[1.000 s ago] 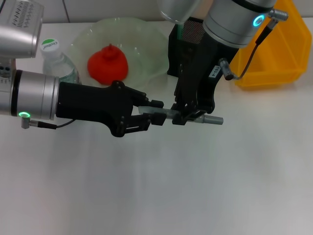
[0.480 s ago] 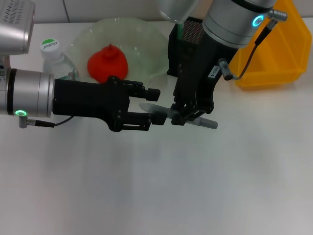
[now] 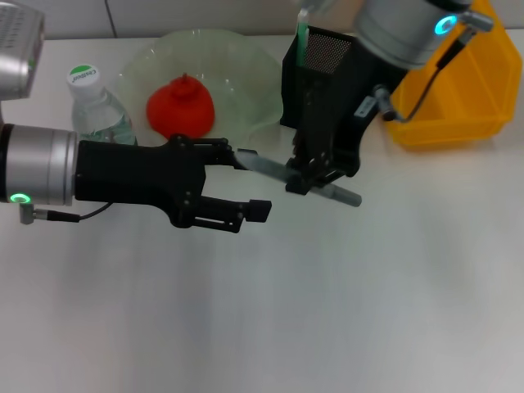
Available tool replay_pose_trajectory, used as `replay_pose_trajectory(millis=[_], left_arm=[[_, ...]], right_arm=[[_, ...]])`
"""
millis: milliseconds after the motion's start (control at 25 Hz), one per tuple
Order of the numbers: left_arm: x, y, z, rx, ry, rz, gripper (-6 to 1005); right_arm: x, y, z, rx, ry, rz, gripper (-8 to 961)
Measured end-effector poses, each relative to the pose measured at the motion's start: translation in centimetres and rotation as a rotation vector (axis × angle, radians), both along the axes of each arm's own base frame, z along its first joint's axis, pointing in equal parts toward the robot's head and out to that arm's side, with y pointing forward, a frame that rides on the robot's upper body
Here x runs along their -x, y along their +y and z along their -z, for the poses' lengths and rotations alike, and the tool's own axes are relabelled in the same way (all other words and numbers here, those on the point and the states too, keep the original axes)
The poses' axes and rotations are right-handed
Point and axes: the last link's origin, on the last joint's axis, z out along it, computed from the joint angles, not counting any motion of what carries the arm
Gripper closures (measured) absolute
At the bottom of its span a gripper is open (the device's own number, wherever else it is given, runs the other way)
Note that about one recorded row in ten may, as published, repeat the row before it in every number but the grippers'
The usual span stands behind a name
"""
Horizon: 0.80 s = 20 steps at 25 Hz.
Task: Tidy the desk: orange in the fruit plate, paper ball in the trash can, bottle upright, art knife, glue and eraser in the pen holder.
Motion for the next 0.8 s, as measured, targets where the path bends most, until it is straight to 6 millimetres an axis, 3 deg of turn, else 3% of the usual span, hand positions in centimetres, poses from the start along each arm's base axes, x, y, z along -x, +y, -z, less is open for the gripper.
replay_pose_trajectory(millis=[200,240,400,560,800], left_arm=[[0.9,-1.1,-0.2,-0.017,-0.07,-0.011,187],[1.1,-1.4,-0.1,-0.018,-0.09,-0.009,187],[2.3,-2.4,1.1,-0.042,-0.163,-0.018,187],[3.1,-2.7,1.8,-0.092,-0.192,-0.034,187],[4.2,-3.4,2.4,-0.179,-0.233,-0.047,187]], right_arm=[[-1.5,0.1,-2.5,-0.064,0.138,0.07,815],[-2.2,0.0,-3.8,-0.084,0.223,0.108,815],[-3.4,0.1,-5.9,-0.143,0.355,0.169,816],[-6.2,1.2,-8.0,-0.309,0.546,0.282,816],[-8.4,2.9,-8.3,-0.491,0.667,0.368,817]])
